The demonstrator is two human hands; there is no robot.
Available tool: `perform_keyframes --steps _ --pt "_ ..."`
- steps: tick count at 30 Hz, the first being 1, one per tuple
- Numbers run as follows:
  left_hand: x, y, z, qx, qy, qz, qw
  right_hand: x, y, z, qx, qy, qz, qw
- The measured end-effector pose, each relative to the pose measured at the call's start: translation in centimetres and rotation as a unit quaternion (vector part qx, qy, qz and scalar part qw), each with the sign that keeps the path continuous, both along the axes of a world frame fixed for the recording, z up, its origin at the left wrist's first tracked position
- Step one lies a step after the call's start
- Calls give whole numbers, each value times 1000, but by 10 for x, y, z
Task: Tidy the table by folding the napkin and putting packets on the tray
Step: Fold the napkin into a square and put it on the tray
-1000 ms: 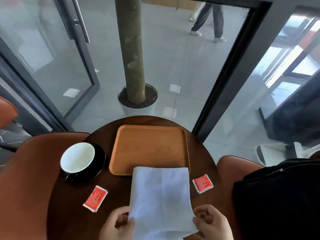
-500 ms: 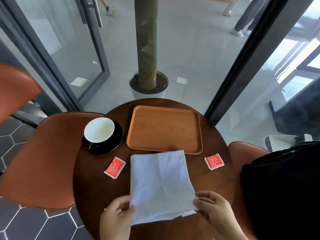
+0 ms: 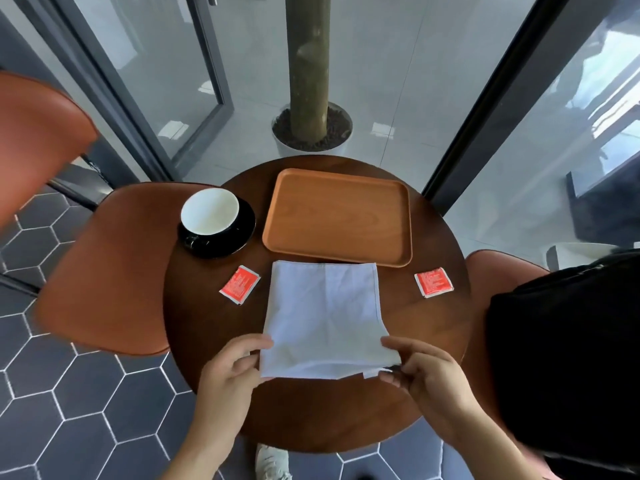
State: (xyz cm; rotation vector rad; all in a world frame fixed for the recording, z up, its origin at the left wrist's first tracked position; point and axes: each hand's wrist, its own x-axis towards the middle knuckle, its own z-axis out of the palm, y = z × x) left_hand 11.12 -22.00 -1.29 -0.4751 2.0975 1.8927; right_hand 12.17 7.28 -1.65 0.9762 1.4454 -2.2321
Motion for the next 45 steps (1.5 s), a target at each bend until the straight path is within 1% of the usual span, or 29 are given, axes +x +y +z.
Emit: perform_keyframes --steps 1,2,3,5,7,8,10,13,16,17,18,20,21,22,26,30,33,35,36,38,39,40,42,45 --pt "0 -2 0 -5 4 -13 1000 2 1 -1 0 18 9 1000" --pt "-1 -5 0 -12 9 -23 1000 3 2 1 28 39 29 998" --pt "-2 -7 2 -16 18 -31 999 5 1 4 86 64 54 993" --pt "-7 -7 1 -25 33 -45 998 4 0 4 248 98 113 957" --pt "-10 -7 1 -47 50 -51 996 3 -5 5 354 108 157 915" --pt "-9 -9 1 -62 62 -51 995 3 -9 7 391 111 159 900" --pt "-10 -9 2 -80 76 -42 993 0 -16 9 449 131 141 873" --pt "-11 -10 2 -106 103 -32 989 -3 -18 10 510 188 130 829" --pt "-8 -13 8 -182 165 -65 967 -1 -13 12 551 235 165 783" --pt "-7 -15 9 -193 174 -75 963 0 -10 11 545 247 176 782" --pt "-7 -16 10 -189 172 -83 963 1 -8 12 523 245 183 795" --pt "-10 -14 12 -179 154 -99 967 2 -7 16 463 213 192 839" --pt "-13 -12 13 -181 151 -104 966 0 -7 15 441 198 198 853" --pt "-16 -10 13 -181 149 -106 966 -3 -7 14 432 194 202 857" --pt "-34 -3 11 -167 161 -90 968 -22 -10 9 433 206 188 857" --pt "-55 2 3 -164 191 -49 966 -47 -15 -1 434 185 181 863" --pt "-75 6 -4 -176 188 -15 966 -68 -20 -8 453 159 177 859" --pt "-88 9 -7 -167 164 -11 972 -79 -22 -13 467 137 171 857" --pt "-93 9 -9 -139 140 -19 980 -84 -23 -15 471 123 168 857" --pt "-99 9 -14 -70 72 -59 993 -90 -23 -19 474 93 167 859" --pt "-101 8 -17 -71 50 -82 993 -93 -23 -21 476 82 167 860" --pt "-102 6 -20 -106 44 -102 988 -94 -22 -22 480 74 167 858" --pt "-102 3 -23 -195 60 -118 972 -98 -23 -24 495 62 175 849" --pt "-103 4 -25 -239 81 -107 962 -104 -28 -24 524 60 189 829"
